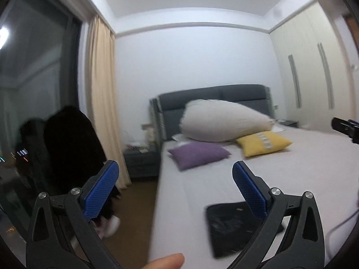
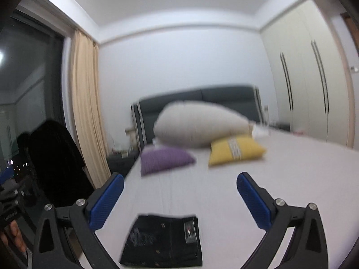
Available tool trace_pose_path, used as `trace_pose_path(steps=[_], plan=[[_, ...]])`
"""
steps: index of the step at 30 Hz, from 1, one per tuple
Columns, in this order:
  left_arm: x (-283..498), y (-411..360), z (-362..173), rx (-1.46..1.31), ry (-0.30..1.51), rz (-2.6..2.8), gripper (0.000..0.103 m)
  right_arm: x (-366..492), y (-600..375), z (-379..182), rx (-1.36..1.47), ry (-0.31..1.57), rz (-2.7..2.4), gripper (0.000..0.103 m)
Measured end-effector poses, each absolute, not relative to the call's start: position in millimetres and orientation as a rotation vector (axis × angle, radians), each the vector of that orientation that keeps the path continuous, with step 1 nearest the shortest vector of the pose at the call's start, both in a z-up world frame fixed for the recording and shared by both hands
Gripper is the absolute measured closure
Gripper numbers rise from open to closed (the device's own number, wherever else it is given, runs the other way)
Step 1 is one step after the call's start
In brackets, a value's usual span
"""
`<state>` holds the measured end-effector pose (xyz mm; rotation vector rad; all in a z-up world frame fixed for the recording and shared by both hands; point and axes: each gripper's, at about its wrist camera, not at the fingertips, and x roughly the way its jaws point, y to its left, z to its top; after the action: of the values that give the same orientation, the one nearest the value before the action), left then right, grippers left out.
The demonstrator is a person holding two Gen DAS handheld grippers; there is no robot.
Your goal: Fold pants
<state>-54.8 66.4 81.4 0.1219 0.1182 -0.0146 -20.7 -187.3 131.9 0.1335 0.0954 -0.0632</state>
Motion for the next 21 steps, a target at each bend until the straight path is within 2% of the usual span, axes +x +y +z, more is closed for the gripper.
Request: trace_pose_path(steps=[3,6,16,21], plan=[[-74,74,91,0.113,0.173,0.003,0.0,-54,-176,150,0.132,0.047,-0.088,0.0],[-81,76,84,0.105,0.275,-0.016,0.0,-65,-163,154,0.115,0.093,-0.081,0.0],[-66,44,1,0.095,0.641,-0.055,0.0,-54,-168,77,0.185,0.485,-0.23,0.0],[-42,35,-35,0.067,0.712,-0.063,0.0,-62,-153,57,0.116,0.55,-0.24,0.0]])
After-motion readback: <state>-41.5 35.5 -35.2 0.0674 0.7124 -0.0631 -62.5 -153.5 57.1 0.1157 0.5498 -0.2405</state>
